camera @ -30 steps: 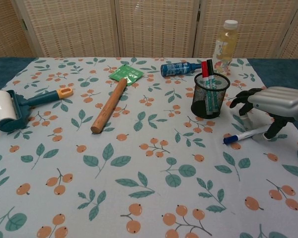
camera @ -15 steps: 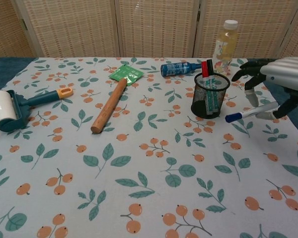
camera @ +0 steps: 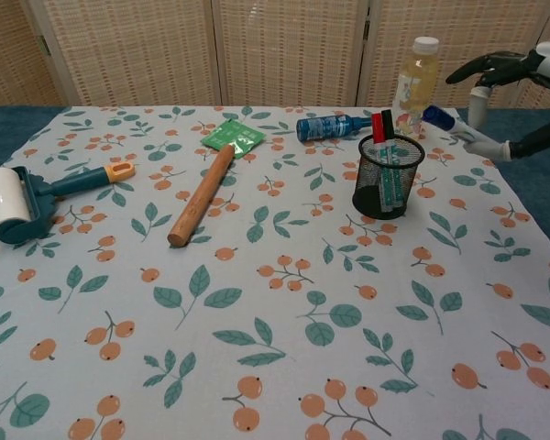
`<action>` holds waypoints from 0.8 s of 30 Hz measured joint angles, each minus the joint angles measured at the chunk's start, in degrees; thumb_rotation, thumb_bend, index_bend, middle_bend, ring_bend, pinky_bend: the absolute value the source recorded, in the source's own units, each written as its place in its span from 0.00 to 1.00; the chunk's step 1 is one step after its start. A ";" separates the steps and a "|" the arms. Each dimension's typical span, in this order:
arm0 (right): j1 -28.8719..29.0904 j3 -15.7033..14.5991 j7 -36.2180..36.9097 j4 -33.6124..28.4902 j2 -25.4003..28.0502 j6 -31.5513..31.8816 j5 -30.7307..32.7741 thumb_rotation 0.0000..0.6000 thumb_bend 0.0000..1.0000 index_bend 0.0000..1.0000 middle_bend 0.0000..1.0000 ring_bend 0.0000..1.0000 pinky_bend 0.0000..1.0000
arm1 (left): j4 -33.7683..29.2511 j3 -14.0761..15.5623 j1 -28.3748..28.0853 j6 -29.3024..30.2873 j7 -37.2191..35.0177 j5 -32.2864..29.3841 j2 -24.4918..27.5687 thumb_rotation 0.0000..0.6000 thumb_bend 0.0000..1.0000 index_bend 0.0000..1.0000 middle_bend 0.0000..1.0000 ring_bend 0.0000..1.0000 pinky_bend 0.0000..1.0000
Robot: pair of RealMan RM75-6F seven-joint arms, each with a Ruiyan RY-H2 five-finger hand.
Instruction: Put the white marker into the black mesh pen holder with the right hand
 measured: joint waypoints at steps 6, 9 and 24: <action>0.38 4.20 11.26 7.41 -8.95 0.56 3.71 1.00 0.27 0.64 0.16 0.04 0.01 | 0.08 0.03 0.06 0.21 -0.81 0.11 0.34 1.00 0.21 0.00 0.00 0.00 0.21; 0.95 6.33 12.65 8.41 -11.27 1.58 4.64 1.00 0.27 0.64 0.16 0.04 0.01 | 0.18 -0.05 0.00 0.05 -1.31 -0.11 0.45 1.00 0.21 0.00 0.00 0.00 0.20; 2.95 11.25 15.63 14.45 -20.10 1.54 9.61 1.00 0.28 0.64 0.16 0.04 0.01 | 0.26 -0.18 0.18 0.70 -2.94 -0.06 1.22 1.00 0.21 0.00 0.00 0.00 0.21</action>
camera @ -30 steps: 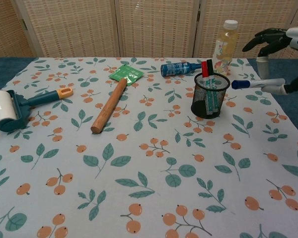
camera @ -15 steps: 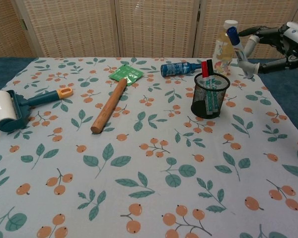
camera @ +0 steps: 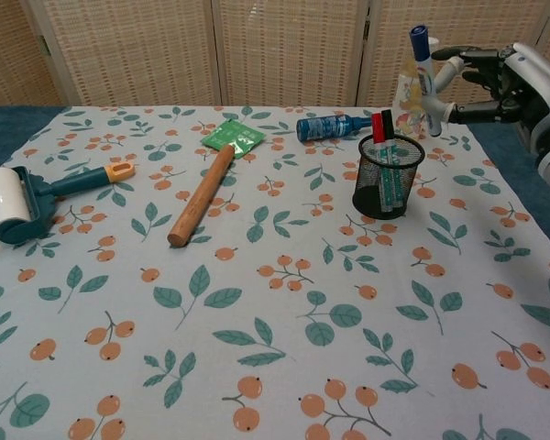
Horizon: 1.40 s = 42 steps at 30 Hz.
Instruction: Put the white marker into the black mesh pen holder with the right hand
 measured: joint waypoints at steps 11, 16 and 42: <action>1.27 1.61 2.20 5.98 -4.14 -1.81 1.60 1.00 0.29 0.64 0.16 0.04 0.01 | -0.22 -0.02 0.36 0.76 -0.95 0.17 0.58 1.00 0.21 0.00 0.00 0.00 0.20; 2.60 1.97 3.23 9.60 -6.27 -3.75 2.02 1.00 0.29 0.64 0.16 0.04 0.01 | -0.14 -0.10 0.34 0.65 -1.44 0.00 0.78 1.00 0.21 0.00 0.00 0.00 0.21; 5.23 0.97 4.32 15.11 -8.41 -7.66 0.91 1.00 0.08 0.03 0.00 0.02 0.01 | -0.03 -0.34 0.67 1.26 -2.00 -0.04 1.05 1.00 0.21 0.00 0.00 0.00 0.20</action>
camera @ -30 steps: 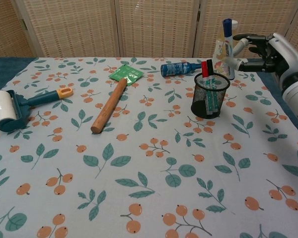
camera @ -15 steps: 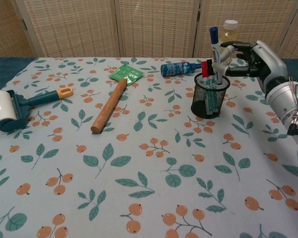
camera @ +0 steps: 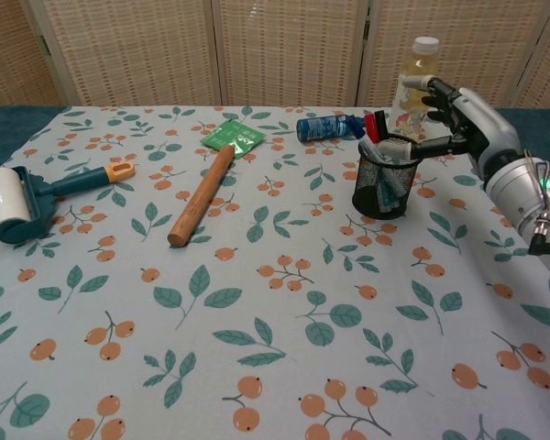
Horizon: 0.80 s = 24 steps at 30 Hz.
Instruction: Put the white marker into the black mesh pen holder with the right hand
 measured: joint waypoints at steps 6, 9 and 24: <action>-1.82 -0.16 0.22 -4.89 2.96 3.70 -1.15 1.00 0.07 0.00 0.00 0.01 0.01 | 0.23 -0.09 -0.12 -0.37 0.30 -0.30 -0.23 1.00 0.21 0.00 0.00 0.00 0.21; -3.71 -0.70 -0.31 -10.00 6.36 6.15 -2.19 1.00 0.07 0.00 0.00 0.01 0.01 | 0.22 -0.08 -0.23 -0.57 0.78 -0.29 -0.46 1.00 0.21 0.00 0.00 0.00 0.20; -13.44 -12.28 -31.19 -39.32 38.78 7.84 -10.59 1.00 0.11 0.00 0.00 0.00 0.01 | -0.53 -0.30 -0.97 -2.46 3.35 -1.25 -1.18 1.00 0.21 0.00 0.00 0.00 0.20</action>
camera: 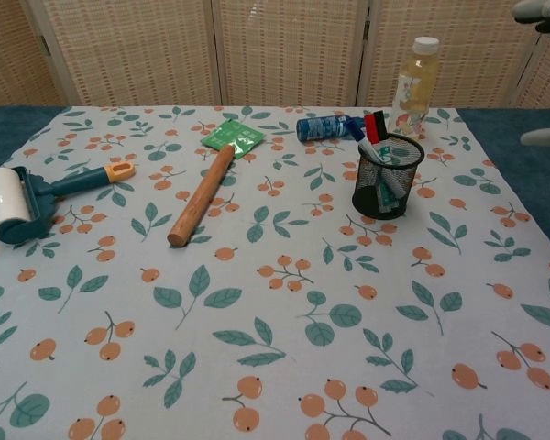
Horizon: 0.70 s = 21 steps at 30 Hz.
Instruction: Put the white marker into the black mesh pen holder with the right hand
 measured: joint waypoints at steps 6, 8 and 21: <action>-5.63 -4.20 -15.03 -0.60 2.01 2.01 -0.16 1.00 0.12 0.00 0.00 0.00 0.00 | 0.38 0.24 -0.84 -1.73 0.60 -0.02 -0.62 1.00 0.21 0.00 0.00 0.00 0.21; -7.27 -5.00 -18.38 -0.16 2.02 2.34 0.98 1.00 0.13 0.00 0.00 0.00 0.00 | 0.65 0.23 -1.13 -2.22 0.90 -0.18 -0.90 1.00 0.21 0.00 0.00 0.00 0.21; -14.07 -4.93 -26.22 -1.91 1.59 9.97 3.55 1.00 0.15 0.00 0.00 0.00 0.00 | 1.31 0.41 -1.63 -3.05 1.70 -0.54 -1.72 1.00 0.21 0.00 0.00 0.00 0.21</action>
